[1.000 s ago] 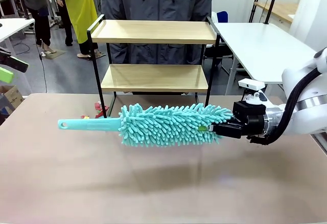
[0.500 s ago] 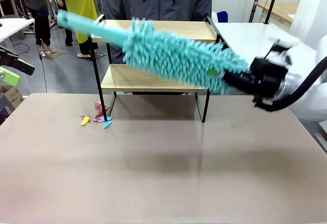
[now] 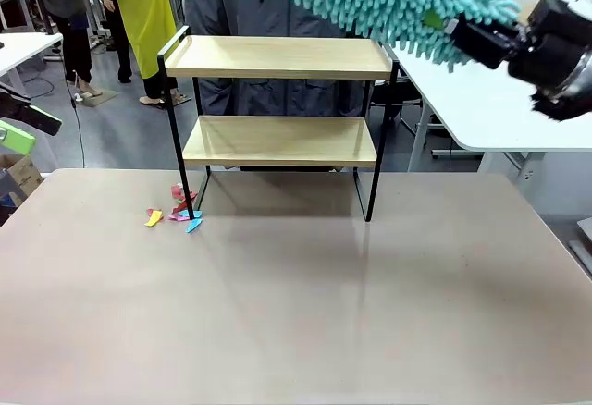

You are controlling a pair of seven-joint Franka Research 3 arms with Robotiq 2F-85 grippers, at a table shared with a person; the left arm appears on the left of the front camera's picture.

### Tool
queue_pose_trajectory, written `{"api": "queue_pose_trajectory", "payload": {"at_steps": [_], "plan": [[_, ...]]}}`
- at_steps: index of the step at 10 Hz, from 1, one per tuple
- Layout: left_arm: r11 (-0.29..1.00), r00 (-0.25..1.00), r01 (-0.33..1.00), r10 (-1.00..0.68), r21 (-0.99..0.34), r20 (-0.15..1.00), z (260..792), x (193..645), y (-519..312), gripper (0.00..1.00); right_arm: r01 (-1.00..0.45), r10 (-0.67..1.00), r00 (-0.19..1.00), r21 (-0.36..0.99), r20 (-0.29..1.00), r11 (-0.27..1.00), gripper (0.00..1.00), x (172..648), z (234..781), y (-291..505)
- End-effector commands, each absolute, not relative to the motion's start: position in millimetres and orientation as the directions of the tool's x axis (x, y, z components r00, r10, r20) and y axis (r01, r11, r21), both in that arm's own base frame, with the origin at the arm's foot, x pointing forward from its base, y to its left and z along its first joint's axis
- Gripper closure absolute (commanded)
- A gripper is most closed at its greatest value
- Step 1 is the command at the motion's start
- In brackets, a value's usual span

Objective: Clean the shelf.
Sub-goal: Hand the Duster back to the human.

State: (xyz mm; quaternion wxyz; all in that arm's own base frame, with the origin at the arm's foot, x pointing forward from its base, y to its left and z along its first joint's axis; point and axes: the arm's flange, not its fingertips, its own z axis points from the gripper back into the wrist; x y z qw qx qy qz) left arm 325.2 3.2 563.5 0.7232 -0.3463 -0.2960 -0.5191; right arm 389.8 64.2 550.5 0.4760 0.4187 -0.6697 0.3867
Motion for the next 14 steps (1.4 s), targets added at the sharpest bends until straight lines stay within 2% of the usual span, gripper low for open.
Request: {"api": "queue_pose_trajectory", "payload": {"at_steps": [1,3,6,9,14], "plan": [[0.214,0.286,0.956,-0.535,-0.2,0.795,567,326,4,0.0,-0.844,-0.145,-0.167,-0.066,0.975,0.532,0.84,396,567,42],[0.214,0.286,0.956,-0.535,-0.2,0.795,567,326,4,0.0,-0.694,-0.114,-0.183,-0.046,0.977,0.719,0.84,401,572,-6],[0.214,0.286,0.956,-0.535,-0.2,0.795,567,326,4,0.0,-0.399,-0.032,-0.19,-0.047,0.981,0.916,0.84,401,558,-69],[0.214,0.286,0.956,-0.535,-0.2,0.795,567,326,4,0.0,-0.277,0.014,-0.193,-0.068,0.981,0.959,0.84,396,541,-98],[0.214,0.286,0.956,-0.535,-0.2,0.795,567,326,4,0.0,-0.257,-0.005,-0.054,-0.009,0.999,0.966,0.84,387,455,-119]]}}
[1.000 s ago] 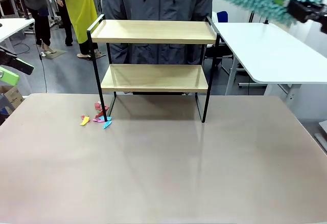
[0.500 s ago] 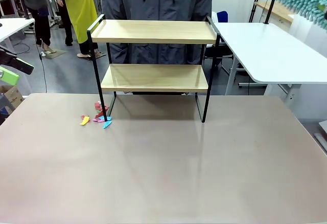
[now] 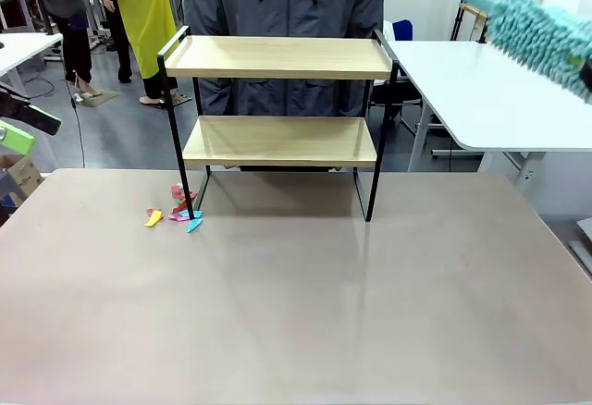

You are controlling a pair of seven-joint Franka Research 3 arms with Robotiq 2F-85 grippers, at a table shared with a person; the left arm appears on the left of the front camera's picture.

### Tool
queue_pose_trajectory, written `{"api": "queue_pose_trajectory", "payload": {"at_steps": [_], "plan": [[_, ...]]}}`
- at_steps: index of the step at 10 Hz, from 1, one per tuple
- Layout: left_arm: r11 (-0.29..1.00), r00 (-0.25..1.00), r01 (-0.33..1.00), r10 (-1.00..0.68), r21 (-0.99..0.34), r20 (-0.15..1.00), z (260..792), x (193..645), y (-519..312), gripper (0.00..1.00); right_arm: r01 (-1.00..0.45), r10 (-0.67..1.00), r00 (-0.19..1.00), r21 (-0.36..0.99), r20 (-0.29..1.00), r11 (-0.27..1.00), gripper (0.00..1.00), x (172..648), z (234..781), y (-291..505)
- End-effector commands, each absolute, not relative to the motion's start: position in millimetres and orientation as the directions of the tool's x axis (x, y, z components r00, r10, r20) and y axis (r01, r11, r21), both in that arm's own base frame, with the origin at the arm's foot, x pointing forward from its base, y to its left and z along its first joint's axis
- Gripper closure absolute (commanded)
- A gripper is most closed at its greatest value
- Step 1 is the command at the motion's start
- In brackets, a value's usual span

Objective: Clean the shelf.
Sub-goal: Hand the Duster back to the human.

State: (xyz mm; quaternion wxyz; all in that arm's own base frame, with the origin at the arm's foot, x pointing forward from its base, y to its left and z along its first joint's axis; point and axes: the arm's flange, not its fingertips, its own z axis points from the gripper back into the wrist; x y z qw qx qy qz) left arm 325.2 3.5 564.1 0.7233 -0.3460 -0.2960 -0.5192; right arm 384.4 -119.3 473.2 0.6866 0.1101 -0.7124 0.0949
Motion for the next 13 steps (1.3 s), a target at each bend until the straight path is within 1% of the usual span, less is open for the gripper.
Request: {"api": "queue_pose_trajectory", "payload": {"at_steps": [1,3,5,6,7,13], "plan": [[0.214,0.286,0.956,-0.535,-0.2,0.795,567,326,4,0.0,-0.266,-0.012,-0.03,0.004,0.999,0.964,0.84,385,427,-119],[0.214,0.286,0.956,-0.535,-0.2,0.795,567,326,4,0.0,-0.286,-0.023,-0.014,0.017,1.0,0.958,0.84,377,384,-116],[0.214,0.286,0.956,-0.535,-0.2,0.795,567,326,4,0.0,-0.285,-0.018,-0.035,0.008,0.999,0.958,0.84,372,366,-116],[0.214,0.286,0.956,-0.535,-0.2,0.795,567,326,4,0.0,-0.32,-0.062,-0.03,0.049,0.998,0.946,0.84,378,364,-112],[0.214,0.286,0.956,-0.535,-0.2,0.795,567,326,4,0.0,-0.315,-0.046,0.042,0.057,0.998,0.947,0.84,405,382,-128],[0.214,0.286,0.956,-0.535,-0.2,0.795,567,326,4,0.0,-0.315,-0.046,0.042,0.057,0.998,0.947,0.84,405,382,-128]]}}
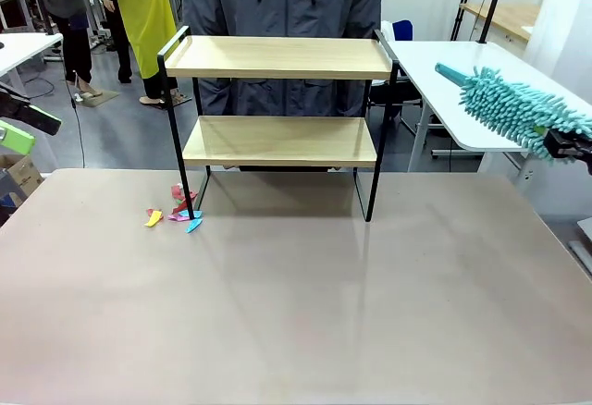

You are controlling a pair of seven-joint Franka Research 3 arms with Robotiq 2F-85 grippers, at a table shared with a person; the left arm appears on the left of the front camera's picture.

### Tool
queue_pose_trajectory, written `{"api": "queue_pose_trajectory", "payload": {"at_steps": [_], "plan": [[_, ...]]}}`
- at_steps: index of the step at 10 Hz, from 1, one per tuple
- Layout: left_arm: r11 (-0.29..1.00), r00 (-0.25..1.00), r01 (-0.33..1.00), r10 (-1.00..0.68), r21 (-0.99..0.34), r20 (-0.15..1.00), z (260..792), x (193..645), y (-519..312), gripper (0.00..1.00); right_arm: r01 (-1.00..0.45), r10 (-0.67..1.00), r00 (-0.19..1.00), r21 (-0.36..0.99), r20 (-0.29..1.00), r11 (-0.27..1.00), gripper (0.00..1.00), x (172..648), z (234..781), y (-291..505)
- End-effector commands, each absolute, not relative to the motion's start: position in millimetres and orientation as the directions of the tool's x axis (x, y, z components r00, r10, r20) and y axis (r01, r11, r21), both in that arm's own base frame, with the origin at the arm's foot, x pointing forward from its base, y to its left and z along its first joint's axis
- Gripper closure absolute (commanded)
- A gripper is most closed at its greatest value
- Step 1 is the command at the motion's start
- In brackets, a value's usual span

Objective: Clean the shelf.
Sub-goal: Hand the Duster back to the human.

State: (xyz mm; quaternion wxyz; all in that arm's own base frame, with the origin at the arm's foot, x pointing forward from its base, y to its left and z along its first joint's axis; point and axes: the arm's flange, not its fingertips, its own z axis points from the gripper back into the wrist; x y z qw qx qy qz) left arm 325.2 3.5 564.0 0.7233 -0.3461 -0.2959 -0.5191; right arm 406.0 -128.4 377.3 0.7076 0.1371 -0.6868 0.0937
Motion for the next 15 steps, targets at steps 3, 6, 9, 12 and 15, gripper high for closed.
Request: {"api": "queue_pose_trajectory", "payload": {"at_steps": [3,6,9,12,15], "plan": [[0.214,0.286,0.956,-0.535,-0.2,0.795,566.7,325.8,3.6,0.0,-0.315,-0.046,0.042,0.057,0.998,0.947,0.84,405.1,382.4,-127.5],[0.214,0.286,0.956,-0.535,-0.2,0.795,566.7,325.8,3.6,0.0,-0.315,-0.046,0.042,0.057,0.998,0.947,0.84,405.1,382.4,-127.5],[0.214,0.286,0.956,-0.535,-0.2,0.795,566.7,325.8,3.6,0.0,-0.315,-0.046,0.042,0.057,0.998,0.947,0.84,405.1,382.4,-127.5],[0.214,0.286,0.956,-0.535,-0.2,0.795,566.7,325.8,3.6,0.0,-0.315,-0.046,0.042,0.057,0.998,0.947,0.84,405.1,382.4,-127.5],[0.214,0.286,0.956,-0.535,-0.2,0.795,566.7,325.8,3.6,0.0,-0.328,-0.067,0.049,0.079,0.997,0.941,0.26,406.0,379.4,-130.1]]}}
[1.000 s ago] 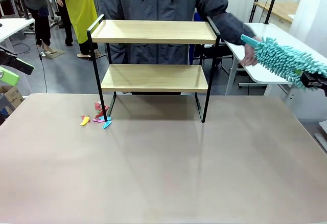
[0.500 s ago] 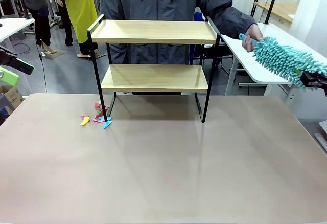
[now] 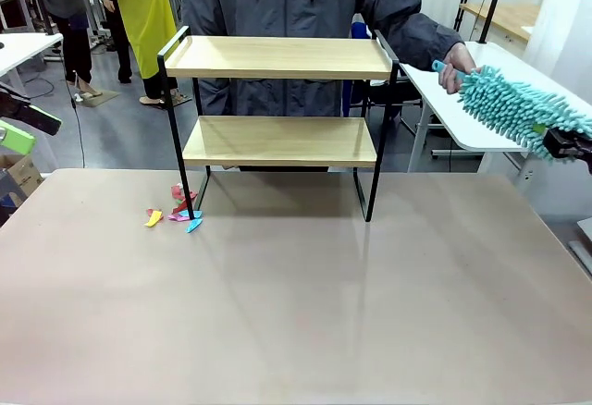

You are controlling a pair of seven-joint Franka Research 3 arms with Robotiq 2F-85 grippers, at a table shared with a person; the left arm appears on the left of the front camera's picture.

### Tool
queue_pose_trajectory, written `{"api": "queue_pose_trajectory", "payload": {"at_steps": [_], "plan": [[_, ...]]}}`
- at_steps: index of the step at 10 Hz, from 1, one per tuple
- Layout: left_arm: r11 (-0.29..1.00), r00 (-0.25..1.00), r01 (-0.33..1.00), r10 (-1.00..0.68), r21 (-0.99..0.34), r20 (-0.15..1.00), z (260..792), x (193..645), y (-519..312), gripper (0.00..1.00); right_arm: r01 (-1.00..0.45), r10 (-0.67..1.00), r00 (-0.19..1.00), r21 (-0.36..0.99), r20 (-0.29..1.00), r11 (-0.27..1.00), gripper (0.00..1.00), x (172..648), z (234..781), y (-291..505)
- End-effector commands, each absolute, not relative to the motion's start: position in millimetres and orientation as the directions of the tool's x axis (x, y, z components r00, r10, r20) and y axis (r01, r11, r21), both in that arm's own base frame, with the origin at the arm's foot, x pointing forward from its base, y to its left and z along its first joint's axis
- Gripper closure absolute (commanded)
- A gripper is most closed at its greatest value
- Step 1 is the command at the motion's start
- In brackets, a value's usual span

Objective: Clean the shelf.
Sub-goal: Hand the Duster back to the human.

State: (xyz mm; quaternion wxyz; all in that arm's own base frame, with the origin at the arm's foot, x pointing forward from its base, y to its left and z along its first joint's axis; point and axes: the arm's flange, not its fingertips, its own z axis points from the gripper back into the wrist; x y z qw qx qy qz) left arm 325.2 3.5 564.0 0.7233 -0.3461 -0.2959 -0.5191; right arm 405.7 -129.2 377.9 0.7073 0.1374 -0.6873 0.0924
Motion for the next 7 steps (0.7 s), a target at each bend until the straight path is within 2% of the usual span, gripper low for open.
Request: {"api": "queue_pose_trajectory", "payload": {"at_steps": [1,4,7], "plan": [[0.214,0.286,0.956,-0.535,-0.2,0.795,567,326,4,0.0,-0.324,-0.071,0.052,0.084,0.996,0.942,0.0,407,380,-131],[0.214,0.286,0.956,-0.535,-0.2,0.795,567,326,4,0.0,-0.325,-0.107,0.111,0.138,0.988,0.936,0.03,408,386,-133],[0.214,0.286,0.956,-0.535,-0.2,0.795,567,326,4,0.0,-0.359,-0.258,0.093,0.274,0.962,0.892,0.0,397,448,-145]]}}
